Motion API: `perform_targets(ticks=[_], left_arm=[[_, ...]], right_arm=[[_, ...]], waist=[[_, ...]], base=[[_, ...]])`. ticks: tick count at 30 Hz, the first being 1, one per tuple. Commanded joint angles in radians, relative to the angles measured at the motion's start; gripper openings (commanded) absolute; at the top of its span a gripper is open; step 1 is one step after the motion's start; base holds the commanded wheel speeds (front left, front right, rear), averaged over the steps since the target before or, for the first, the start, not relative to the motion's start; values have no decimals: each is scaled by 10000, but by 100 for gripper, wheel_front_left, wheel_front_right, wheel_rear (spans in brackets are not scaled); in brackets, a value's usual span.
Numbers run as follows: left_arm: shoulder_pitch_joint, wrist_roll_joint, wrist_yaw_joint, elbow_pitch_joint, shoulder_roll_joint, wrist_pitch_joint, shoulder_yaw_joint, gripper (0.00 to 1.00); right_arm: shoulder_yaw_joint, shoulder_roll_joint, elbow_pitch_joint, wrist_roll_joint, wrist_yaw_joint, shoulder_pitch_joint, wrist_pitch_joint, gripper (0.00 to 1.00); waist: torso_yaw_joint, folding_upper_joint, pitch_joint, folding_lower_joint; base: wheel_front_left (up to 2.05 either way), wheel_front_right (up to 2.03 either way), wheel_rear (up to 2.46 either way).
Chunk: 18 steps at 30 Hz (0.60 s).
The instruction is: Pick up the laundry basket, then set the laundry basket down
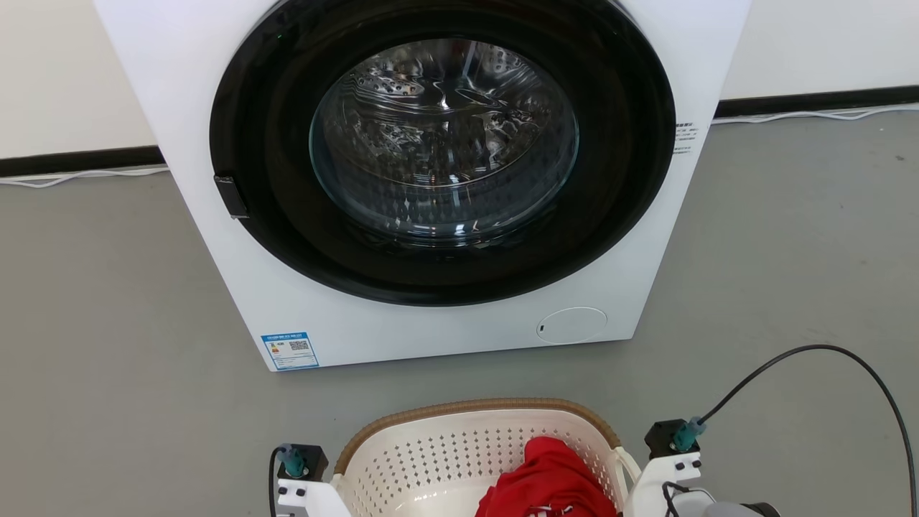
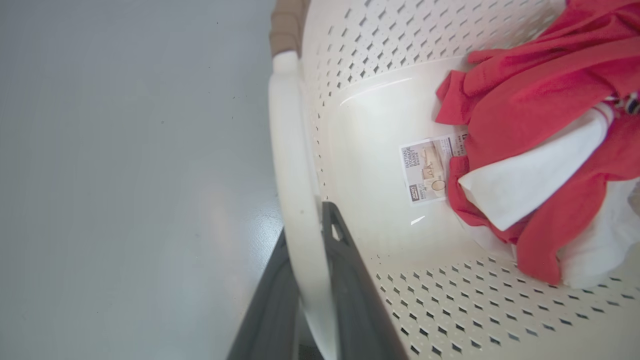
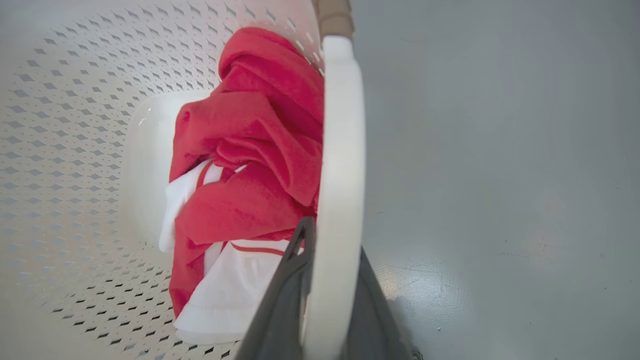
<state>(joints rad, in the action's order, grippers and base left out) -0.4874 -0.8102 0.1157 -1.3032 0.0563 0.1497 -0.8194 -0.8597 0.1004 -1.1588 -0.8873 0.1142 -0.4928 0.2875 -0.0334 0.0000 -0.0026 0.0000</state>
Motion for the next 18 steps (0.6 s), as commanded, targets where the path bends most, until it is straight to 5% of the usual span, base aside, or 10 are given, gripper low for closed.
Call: perform_targets(ticks=[1, 18], left_arm=[[-206, -19, 120, 125, 81, -36, 104, 0], [-180, -101, 72, 125, 96, 4, -1, 0]], right_arm=[[-204, -178, 331, -83, 165, -263, -37, 0], [-720, -114, 293, -634, 165, -351, -85, 0]], waist=[[1, 0, 4, 0], [-9, 0, 61, 0]], base=[[0, 0, 0], [0, 0, 0]])
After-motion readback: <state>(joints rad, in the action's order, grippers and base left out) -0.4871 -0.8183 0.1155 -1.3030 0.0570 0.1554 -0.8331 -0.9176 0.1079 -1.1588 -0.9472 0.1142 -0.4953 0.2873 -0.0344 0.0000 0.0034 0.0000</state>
